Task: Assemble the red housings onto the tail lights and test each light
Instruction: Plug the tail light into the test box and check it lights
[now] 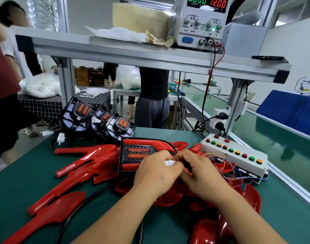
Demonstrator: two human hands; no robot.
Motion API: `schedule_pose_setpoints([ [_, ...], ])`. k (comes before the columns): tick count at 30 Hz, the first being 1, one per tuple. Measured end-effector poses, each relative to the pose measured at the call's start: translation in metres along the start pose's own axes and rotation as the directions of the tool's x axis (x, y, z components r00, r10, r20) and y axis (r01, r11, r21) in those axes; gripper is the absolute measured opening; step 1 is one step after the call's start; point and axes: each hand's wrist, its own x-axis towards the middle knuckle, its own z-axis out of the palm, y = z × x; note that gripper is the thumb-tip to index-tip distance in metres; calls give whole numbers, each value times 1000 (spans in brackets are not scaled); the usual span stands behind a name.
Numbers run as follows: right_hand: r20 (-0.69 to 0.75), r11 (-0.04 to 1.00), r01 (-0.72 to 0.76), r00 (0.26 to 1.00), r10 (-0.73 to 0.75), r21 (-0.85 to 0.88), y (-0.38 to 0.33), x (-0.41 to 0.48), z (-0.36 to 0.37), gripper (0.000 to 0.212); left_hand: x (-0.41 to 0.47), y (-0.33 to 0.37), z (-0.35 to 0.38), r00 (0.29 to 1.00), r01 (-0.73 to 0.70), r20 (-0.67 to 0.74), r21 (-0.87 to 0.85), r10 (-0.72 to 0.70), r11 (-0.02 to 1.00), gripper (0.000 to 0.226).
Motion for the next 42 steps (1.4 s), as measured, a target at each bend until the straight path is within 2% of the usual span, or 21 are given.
schedule_pose_setpoints([
  [7, 6, 1000, -1, 1000, 1, 4, 2, 0, -1, 20, 1, 3, -1, 997, 32, 70, -65, -27, 997, 42],
  [16, 21, 1000, 0, 1000, 0, -17, 6, -1, -3, 16, 2, 5, -4, 991, 74, 123, -140, -57, 987, 38],
  [21, -3, 1000, 12, 1000, -12, -4, 7, -1, -7, 14, 4, 1, -4, 986, 80, 163, -243, -41, 967, 48],
  [26, -16, 998, -20, 1000, 19, -62, 10, -3, -15, 31, 9, 6, -15, 999, 16, 40, -314, -3, 949, 38],
  [30, -15, 961, -117, 993, 117, -252, 9, -3, -17, 39, 17, 12, -24, 989, -56, -145, -501, -19, 864, 4],
  [31, -53, 952, -135, 991, 126, -275, 3, -2, -17, 45, 20, 13, -26, 981, -78, -194, -539, -33, 839, 8],
  [33, -82, 983, -68, 995, 55, -168, -13, 2, -17, 42, 27, 17, -31, 959, -96, -268, -608, -90, 788, 14],
  [34, -28, 998, -13, 1000, 11, -57, -23, 2, -17, 40, 31, 21, -34, 946, -109, -299, -650, -121, 752, 15],
  [36, 205, 992, -43, 979, 18, 118, -46, 4, -11, 51, 39, 33, -41, 914, -162, -364, -729, -177, 665, 17],
  [38, 403, 982, -132, 913, 66, 137, -62, 5, -3, 55, 45, 47, -50, 876, -209, -420, -772, -236, 600, 19],
  [42, 538, 908, -366, 816, 209, 203, -65, 12, -18, 23, 50, 60, -79, 829, -276, -440, -860, -347, 430, 16],
])
